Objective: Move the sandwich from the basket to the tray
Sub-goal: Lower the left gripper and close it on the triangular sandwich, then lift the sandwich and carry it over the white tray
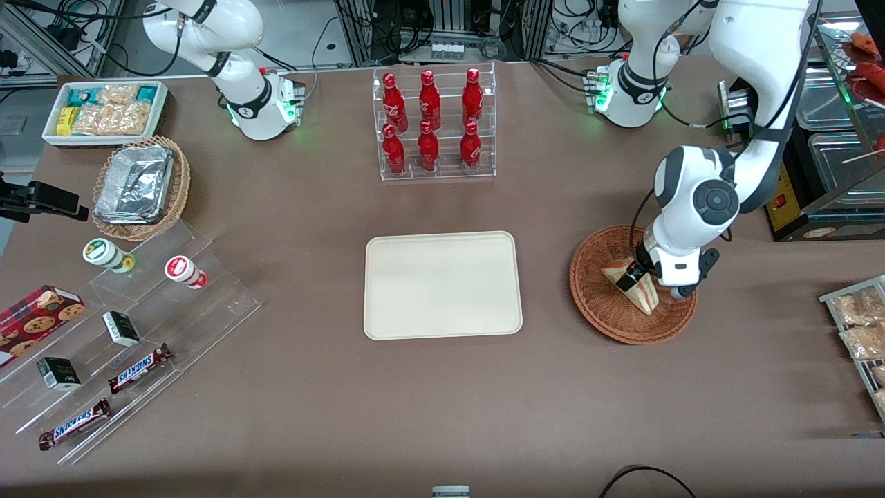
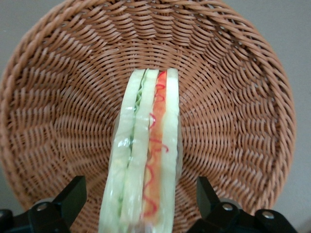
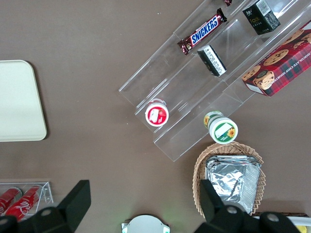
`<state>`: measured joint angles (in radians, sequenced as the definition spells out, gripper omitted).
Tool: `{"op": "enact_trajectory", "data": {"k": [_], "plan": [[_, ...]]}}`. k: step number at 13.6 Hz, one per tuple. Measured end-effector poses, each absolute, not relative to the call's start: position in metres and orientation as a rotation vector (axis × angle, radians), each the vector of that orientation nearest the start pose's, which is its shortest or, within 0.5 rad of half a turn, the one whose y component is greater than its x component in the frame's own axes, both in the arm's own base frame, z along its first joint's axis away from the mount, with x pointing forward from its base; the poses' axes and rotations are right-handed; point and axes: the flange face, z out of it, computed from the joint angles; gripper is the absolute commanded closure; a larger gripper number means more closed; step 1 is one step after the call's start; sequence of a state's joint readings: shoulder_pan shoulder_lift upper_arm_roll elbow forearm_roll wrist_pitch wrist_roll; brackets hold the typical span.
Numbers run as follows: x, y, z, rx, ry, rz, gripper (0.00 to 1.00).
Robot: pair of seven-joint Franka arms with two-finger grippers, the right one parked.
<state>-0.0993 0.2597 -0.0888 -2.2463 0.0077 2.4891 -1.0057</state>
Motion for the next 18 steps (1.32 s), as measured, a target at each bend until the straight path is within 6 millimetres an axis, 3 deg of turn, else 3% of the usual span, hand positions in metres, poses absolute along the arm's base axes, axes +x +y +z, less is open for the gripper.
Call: {"op": "enact_trajectory", "data": {"k": [1, 6, 8, 10, 12, 13, 16, 18], "plan": [[0.532, -0.100, 0.243, -2.879, -1.269, 0.044, 1.00], [0.536, -0.092, 0.244, -2.838, -1.344, 0.055, 1.00], [0.549, -0.095, 0.267, -2.838, -1.293, 0.100, 1.00], [0.571, -0.105, 0.314, -2.880, -1.147, 0.158, 1.00], [0.585, -0.131, 0.355, -2.959, -0.961, 0.172, 1.00], [0.586, -0.149, 0.364, -2.998, -0.842, 0.184, 1.00], [0.576, -0.205, 0.346, -3.077, -0.471, 0.251, 1.00], [0.571, -0.254, 0.328, -3.097, -0.322, 0.279, 1.00]]}}
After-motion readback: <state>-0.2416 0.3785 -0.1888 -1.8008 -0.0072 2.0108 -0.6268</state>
